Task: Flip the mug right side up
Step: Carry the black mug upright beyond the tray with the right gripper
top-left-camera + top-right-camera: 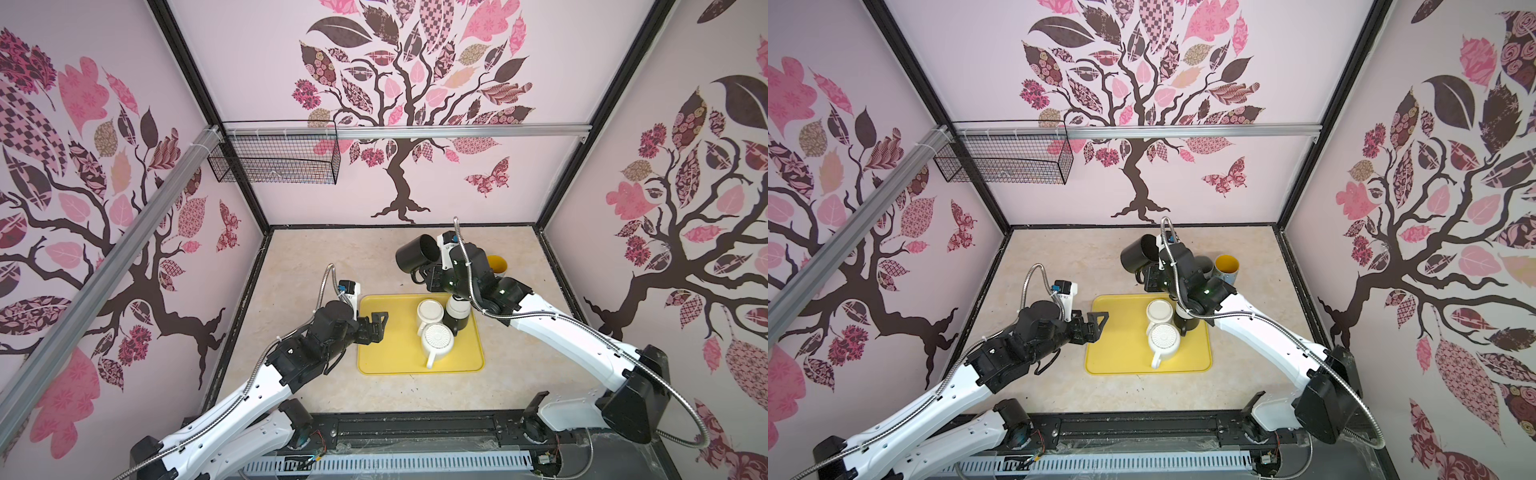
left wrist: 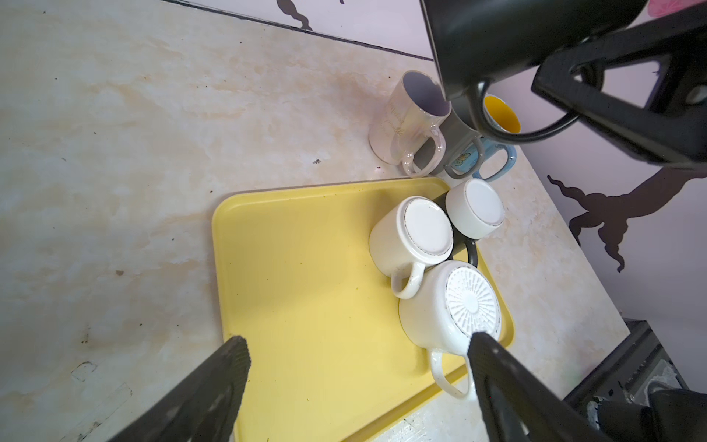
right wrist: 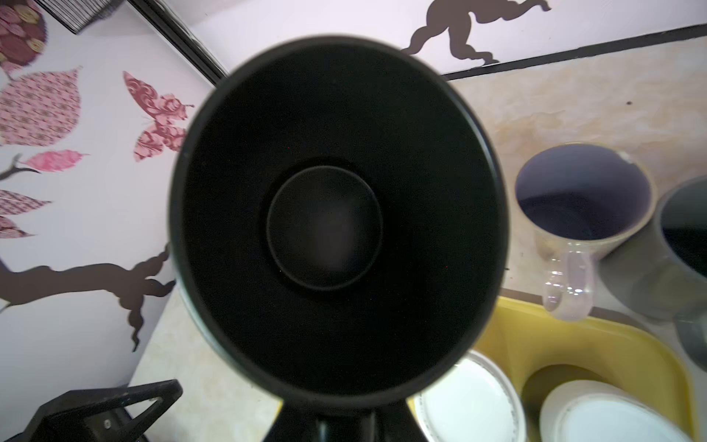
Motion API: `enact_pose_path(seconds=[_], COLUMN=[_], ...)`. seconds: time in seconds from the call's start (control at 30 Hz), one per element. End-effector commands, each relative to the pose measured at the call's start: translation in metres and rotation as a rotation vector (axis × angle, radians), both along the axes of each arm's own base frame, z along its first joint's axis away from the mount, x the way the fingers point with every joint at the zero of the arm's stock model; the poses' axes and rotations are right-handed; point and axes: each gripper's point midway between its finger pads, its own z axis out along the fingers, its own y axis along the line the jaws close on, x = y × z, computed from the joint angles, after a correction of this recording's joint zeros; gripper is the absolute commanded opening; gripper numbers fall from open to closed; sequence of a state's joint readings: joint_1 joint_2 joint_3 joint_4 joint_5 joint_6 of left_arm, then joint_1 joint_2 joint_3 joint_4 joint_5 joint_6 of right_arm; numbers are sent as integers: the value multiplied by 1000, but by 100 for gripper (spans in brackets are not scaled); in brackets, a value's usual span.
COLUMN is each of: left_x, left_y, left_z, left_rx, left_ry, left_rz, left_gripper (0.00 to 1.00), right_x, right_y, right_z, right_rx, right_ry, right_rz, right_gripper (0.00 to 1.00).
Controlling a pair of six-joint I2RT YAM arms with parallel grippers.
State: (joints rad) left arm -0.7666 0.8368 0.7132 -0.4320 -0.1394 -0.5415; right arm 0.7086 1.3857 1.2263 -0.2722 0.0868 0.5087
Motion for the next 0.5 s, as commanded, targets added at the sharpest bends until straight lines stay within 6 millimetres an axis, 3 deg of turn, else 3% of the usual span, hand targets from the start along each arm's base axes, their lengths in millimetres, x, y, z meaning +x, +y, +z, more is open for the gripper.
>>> enact_pose_path(seconds=[0.0, 0.3, 0.47], left_x=[-1, -7, -11], left_y=[-3, 3, 0], left_z=[-3, -10, -4], left_rx=[-18, -40, -94], left_ry=[-11, 2, 0], left_rz=[-9, 3, -11], left_gripper=[93, 93, 93], right_x=[22, 49, 62], right_y=[-5, -2, 6], right_z=[29, 6, -22], right_rx=[-88, -230, -304], right_ry=[-109, -94, -50], right_rz=[-66, -120, -119], right_gripper=[0, 0, 0])
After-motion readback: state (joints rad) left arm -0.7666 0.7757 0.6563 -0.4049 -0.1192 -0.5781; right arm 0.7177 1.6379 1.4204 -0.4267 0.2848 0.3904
